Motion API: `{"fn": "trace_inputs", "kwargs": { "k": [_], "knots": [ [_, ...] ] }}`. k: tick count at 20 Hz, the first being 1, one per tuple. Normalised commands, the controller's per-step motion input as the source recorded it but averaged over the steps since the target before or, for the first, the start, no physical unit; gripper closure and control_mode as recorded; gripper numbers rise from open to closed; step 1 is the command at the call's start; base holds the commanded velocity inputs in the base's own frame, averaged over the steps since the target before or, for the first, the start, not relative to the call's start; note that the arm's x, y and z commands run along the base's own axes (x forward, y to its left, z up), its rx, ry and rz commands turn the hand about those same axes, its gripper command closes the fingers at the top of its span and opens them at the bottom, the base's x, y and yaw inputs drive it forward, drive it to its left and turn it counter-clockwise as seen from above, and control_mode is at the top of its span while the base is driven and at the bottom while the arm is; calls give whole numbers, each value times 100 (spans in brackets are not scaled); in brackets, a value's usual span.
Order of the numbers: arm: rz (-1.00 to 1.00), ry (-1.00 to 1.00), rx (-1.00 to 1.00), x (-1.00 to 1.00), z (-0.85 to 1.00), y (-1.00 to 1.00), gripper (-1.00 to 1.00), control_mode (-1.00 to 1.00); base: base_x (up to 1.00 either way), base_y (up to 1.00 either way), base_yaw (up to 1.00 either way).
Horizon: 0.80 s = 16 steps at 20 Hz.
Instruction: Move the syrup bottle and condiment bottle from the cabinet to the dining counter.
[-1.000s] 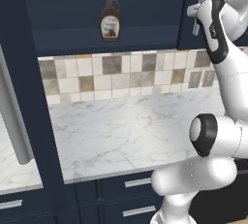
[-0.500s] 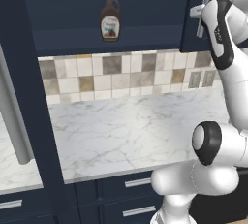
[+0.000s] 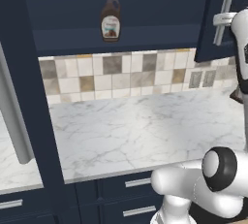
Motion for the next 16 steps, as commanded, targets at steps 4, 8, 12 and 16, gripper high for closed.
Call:
{"fn": "trace_inputs", "kwargs": {
  "k": [4,8,12,16],
  "knots": [
    [7,0,0,-100,0,-88,100,-100,0,0,0],
    [5,0,0,-100,0,-74,100,-100,0,0,0],
    [7,-1,0,-100,-17,-37,100,-100,0,0,0],
    [1,-11,0,-100,-60,0,-100,-100,0,0,0]
  ]
}}
